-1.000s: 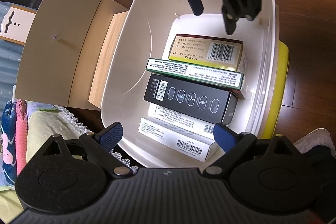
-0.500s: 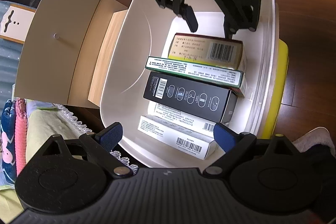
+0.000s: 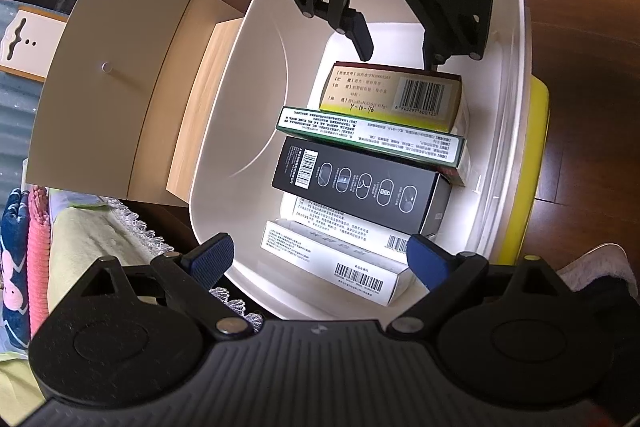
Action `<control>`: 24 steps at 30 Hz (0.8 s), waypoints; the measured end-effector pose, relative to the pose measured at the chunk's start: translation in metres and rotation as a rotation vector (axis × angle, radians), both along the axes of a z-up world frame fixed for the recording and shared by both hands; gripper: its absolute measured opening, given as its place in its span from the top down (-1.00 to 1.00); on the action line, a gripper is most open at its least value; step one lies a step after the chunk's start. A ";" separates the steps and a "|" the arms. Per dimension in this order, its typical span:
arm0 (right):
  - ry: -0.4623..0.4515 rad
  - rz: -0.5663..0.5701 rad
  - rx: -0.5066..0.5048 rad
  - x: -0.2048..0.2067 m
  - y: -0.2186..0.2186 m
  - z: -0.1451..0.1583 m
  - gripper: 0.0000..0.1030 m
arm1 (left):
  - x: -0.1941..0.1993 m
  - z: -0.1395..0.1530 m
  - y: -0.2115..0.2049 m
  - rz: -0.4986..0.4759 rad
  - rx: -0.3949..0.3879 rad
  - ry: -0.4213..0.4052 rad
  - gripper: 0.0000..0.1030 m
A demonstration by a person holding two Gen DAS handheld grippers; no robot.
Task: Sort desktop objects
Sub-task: 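Push the pink-beige box flat against the other boxes with the right gripper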
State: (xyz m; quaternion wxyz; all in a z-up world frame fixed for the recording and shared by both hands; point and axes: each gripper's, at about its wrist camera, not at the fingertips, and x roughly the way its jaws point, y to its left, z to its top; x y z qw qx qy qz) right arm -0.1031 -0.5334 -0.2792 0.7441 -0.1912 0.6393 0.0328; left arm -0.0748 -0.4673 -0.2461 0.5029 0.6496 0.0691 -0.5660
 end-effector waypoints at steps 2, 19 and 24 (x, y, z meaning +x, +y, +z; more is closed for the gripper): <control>0.001 -0.007 -0.008 -0.002 0.000 -0.001 0.12 | 0.001 0.000 0.000 0.001 0.000 0.000 -0.84; -0.067 -0.066 -0.020 -0.012 -0.010 0.006 0.12 | 0.000 0.000 0.002 0.001 -0.008 -0.005 -0.84; -0.091 -0.093 -0.037 -0.018 -0.017 0.018 0.10 | -0.001 0.001 0.002 0.000 -0.012 -0.009 -0.84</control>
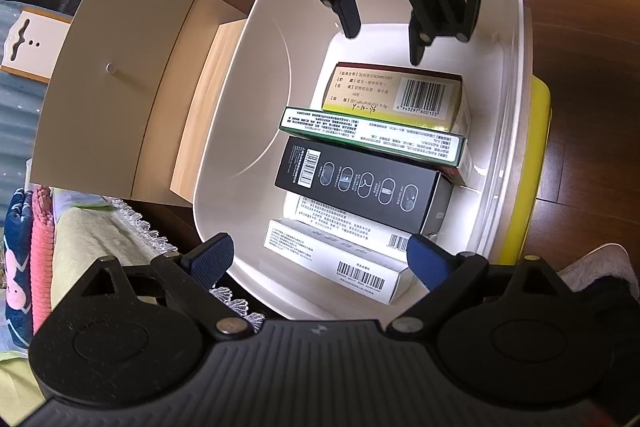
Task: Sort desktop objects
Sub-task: 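Push the pink-beige box flat against the other boxes with the right gripper, then withdraw the right gripper up from the basin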
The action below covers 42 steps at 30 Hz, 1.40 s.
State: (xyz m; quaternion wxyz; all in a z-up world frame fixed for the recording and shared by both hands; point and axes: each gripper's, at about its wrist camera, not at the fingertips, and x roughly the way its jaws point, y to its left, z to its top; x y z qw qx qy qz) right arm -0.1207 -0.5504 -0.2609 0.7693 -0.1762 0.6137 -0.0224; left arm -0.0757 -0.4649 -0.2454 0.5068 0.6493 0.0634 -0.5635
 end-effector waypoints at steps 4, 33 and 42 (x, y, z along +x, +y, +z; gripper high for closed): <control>-0.041 -0.049 -0.016 -0.003 -0.001 0.009 0.10 | 0.000 0.001 0.001 0.003 -0.009 -0.001 -0.84; -0.314 -0.862 0.519 -0.032 -0.025 0.073 -0.13 | 0.018 0.053 0.028 0.114 -0.151 -0.061 -0.84; -0.182 -0.900 0.585 -0.008 -0.008 0.027 -0.23 | 0.031 0.045 0.038 0.134 -0.117 -0.082 -0.84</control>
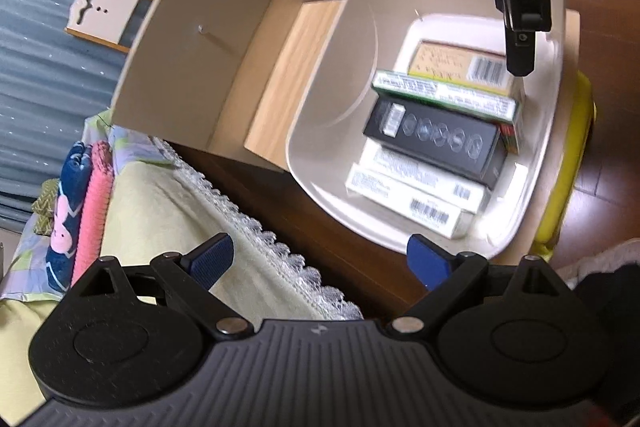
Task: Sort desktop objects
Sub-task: 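Withdraw the right gripper up from the basin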
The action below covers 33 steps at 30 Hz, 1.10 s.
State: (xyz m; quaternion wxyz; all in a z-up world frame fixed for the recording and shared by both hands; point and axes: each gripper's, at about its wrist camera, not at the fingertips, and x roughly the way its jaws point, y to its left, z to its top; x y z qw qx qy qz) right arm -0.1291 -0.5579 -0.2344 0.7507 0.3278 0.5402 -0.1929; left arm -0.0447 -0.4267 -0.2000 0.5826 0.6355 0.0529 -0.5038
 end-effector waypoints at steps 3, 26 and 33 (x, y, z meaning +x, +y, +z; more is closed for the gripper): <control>0.028 0.000 0.013 0.007 0.003 -0.012 -0.29 | 0.003 -0.005 0.002 0.000 0.017 -0.012 -0.84; 0.044 -0.092 -0.049 0.006 0.026 -0.041 -0.35 | -0.016 -0.023 0.004 -0.110 0.074 -0.069 -0.84; 0.023 -0.070 -0.046 0.002 0.032 -0.036 -0.35 | -0.016 -0.024 0.005 -0.115 0.083 -0.073 -0.84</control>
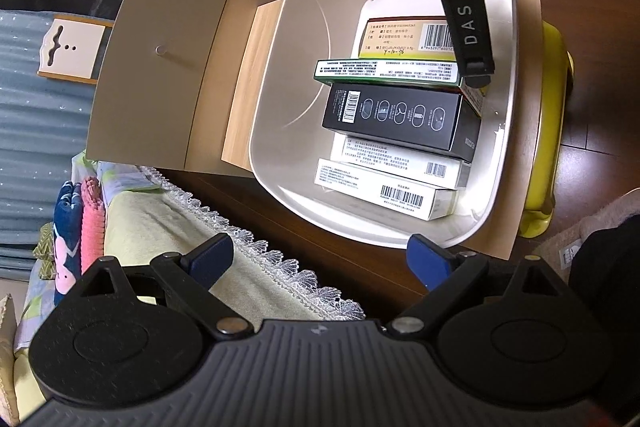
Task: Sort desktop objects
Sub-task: 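Withdraw the right gripper up from the basin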
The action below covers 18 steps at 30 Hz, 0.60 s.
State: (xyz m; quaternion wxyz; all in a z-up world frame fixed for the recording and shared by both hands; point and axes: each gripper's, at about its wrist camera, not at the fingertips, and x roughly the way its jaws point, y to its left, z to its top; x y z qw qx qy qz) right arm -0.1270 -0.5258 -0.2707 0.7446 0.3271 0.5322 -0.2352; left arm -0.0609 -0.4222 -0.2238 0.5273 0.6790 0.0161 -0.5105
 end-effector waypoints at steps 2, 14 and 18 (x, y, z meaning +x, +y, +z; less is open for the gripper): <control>0.001 0.032 -0.001 0.001 0.004 0.001 -0.34 | 0.000 0.000 0.000 -0.001 0.002 -0.001 -0.84; 0.020 0.037 0.028 -0.010 0.013 0.001 -0.03 | 0.001 -0.001 0.000 -0.004 0.008 -0.006 -0.85; 0.025 0.035 0.016 -0.014 0.015 0.008 -0.03 | 0.001 0.000 0.000 -0.003 0.003 -0.006 -0.85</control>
